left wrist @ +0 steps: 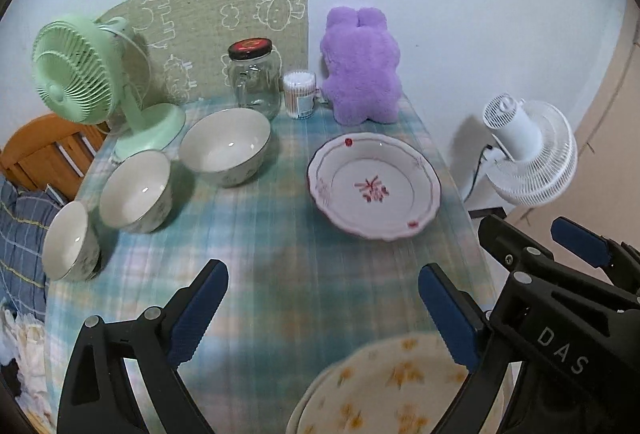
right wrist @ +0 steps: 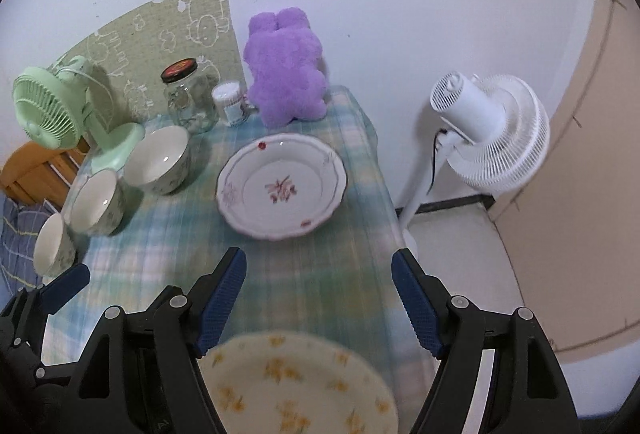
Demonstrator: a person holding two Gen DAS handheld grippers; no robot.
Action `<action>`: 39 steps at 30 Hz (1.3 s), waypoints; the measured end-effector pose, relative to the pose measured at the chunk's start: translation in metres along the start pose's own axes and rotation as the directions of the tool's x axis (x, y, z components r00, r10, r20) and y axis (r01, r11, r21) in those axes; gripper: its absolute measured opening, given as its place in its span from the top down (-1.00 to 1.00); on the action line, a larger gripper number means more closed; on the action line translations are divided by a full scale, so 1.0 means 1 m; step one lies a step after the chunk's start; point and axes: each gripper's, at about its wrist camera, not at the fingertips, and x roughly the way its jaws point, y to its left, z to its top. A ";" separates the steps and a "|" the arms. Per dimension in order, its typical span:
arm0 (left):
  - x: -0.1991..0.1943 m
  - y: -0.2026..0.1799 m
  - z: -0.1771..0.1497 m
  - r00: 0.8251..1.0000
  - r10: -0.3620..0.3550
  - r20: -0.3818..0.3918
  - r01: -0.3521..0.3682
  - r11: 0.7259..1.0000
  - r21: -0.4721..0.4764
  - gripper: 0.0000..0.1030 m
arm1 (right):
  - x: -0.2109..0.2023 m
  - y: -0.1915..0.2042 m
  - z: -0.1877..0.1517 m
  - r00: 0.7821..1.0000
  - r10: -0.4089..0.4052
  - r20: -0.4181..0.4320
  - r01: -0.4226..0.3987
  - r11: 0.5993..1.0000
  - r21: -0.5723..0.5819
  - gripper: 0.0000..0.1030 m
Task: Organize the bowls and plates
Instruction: 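Move the left tool toward the red-rimmed white plate, then grasp the rim of the red-rimmed white plate with the left tool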
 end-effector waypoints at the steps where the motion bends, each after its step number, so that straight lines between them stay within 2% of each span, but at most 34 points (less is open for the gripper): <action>1: 0.010 -0.002 0.008 1.000 0.004 -0.013 -0.005 1.000 -0.012 -0.87 | 0.006 -0.002 0.005 1.000 0.000 -0.002 0.000 1.000 -0.005 -0.51; 4: 0.031 -0.006 0.023 0.999 0.016 -0.031 -0.018 0.999 -0.035 -0.77 | 0.030 -0.006 0.024 1.000 0.011 -0.016 -0.011 1.000 -0.009 -0.51; 9: 0.064 -0.017 0.046 0.995 0.086 -0.043 -0.088 0.994 -0.057 -0.71 | 0.068 -0.006 0.051 0.998 0.052 -0.036 -0.052 0.998 -0.017 -0.52; 18: 0.127 -0.018 0.071 0.991 0.111 -0.070 -0.115 0.992 -0.059 -0.69 | 0.139 -0.006 0.082 0.997 0.055 -0.063 -0.057 0.998 -0.032 -0.51; 22: 0.163 -0.021 0.072 0.988 0.107 -0.113 -0.112 0.993 -0.041 -0.64 | 0.172 -0.007 0.082 0.994 0.052 -0.093 -0.054 0.998 -0.020 -0.51; 24: 0.173 -0.022 0.070 0.984 0.120 -0.133 -0.126 0.991 -0.036 -0.54 | 0.186 -0.009 0.079 0.992 0.053 -0.117 -0.055 0.998 -0.013 -0.51; 27: 0.180 -0.024 0.067 0.983 0.122 -0.134 -0.127 0.991 -0.029 -0.54 | 0.203 -0.011 0.073 0.987 0.073 -0.143 -0.073 0.997 0.000 -0.51; 30: 0.189 -0.024 0.066 0.981 0.114 -0.156 -0.120 0.992 -0.034 -0.54 | 0.213 -0.010 0.072 0.986 0.068 -0.153 -0.070 0.997 -0.011 -0.49; 33: 0.196 -0.022 0.064 0.980 0.093 -0.177 -0.102 0.994 -0.046 -0.49 | 0.220 -0.010 0.070 0.982 0.082 -0.172 -0.083 0.997 0.002 -0.36; 35: 0.196 -0.022 0.061 0.981 0.065 -0.181 -0.078 0.995 -0.064 -0.49 | 0.223 -0.010 0.069 0.979 0.088 -0.182 -0.088 0.996 0.006 -0.36; 39: 0.195 -0.022 0.061 0.982 0.064 -0.179 -0.077 0.995 -0.065 -0.48 | 0.221 -0.010 0.067 0.980 0.088 -0.176 -0.089 0.996 0.002 -0.35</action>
